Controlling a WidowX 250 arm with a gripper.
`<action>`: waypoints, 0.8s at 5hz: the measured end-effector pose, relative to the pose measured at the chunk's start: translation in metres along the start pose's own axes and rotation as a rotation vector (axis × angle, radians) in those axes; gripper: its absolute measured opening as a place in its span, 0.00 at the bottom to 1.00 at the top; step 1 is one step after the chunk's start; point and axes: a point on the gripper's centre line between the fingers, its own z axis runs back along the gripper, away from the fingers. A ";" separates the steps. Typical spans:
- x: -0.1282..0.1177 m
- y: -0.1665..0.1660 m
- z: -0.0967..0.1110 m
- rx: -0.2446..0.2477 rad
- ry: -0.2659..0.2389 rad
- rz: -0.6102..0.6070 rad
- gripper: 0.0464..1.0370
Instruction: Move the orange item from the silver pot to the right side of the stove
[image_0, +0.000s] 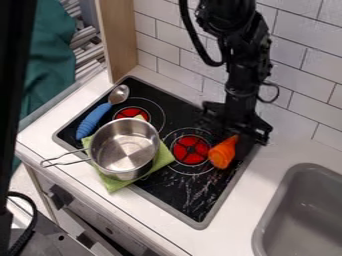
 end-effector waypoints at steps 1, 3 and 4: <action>0.004 0.000 0.001 0.000 -0.006 0.020 0.43; 0.014 -0.010 -0.002 0.007 0.006 0.012 0.43; 0.017 -0.012 0.001 0.017 0.002 0.005 0.43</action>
